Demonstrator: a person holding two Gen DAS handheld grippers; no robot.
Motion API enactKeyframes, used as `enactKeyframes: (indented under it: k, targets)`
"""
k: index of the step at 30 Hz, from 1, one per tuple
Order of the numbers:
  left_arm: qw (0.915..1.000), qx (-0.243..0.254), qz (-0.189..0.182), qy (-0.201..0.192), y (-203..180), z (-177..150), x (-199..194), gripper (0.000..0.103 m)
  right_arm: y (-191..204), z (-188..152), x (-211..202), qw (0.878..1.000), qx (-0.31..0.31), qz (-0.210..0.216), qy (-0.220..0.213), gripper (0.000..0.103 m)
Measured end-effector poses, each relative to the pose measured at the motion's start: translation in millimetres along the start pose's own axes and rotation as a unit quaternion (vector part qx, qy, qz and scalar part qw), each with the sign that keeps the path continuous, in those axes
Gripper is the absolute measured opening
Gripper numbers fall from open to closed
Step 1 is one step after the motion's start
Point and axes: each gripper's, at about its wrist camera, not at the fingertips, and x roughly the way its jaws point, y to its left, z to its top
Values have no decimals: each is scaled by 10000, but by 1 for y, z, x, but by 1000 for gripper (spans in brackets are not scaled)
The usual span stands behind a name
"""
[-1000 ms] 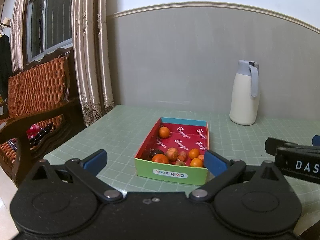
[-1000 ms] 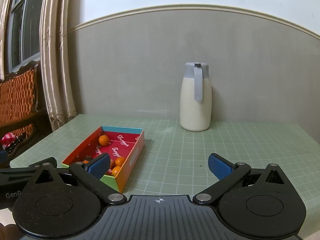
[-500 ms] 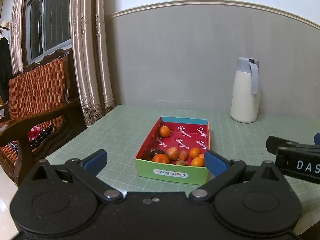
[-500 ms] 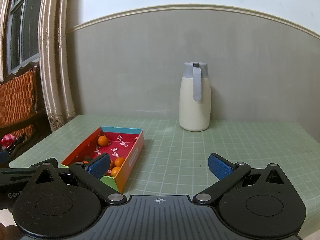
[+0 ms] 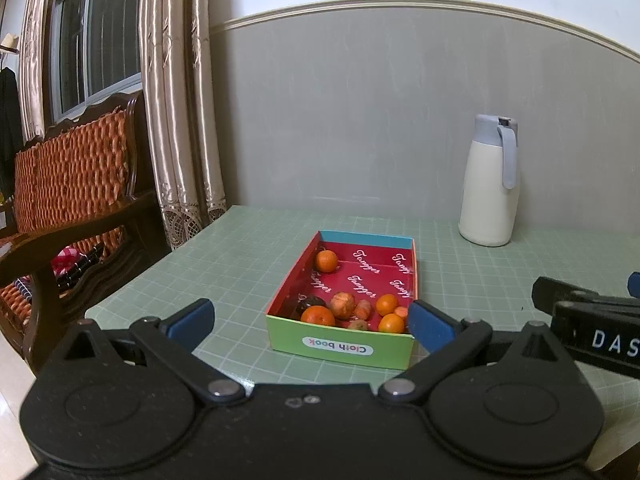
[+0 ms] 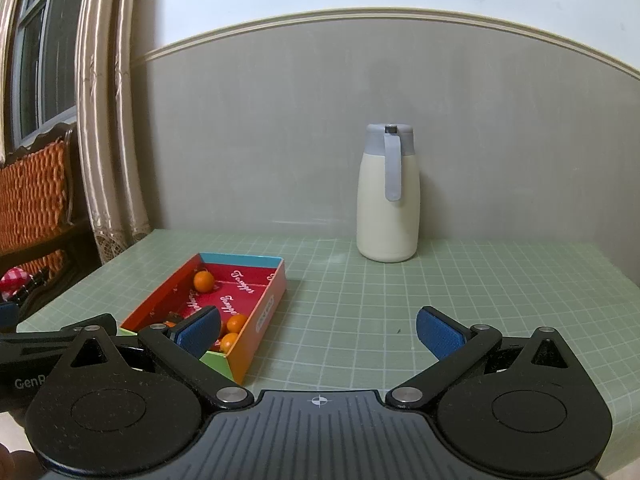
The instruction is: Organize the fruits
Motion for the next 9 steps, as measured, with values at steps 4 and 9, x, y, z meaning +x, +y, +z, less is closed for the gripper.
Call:
enactKeyframes:
  k: [4,9]
  targets:
    - [10000,15,-59,-59,0,-1,0,96,2,-1,-1,9999,-54,-125,-93,103]
    - [9998,-2,-144,-99,-4,-1,1,93,0,-2,1,9999,-21,-110,-76,103]
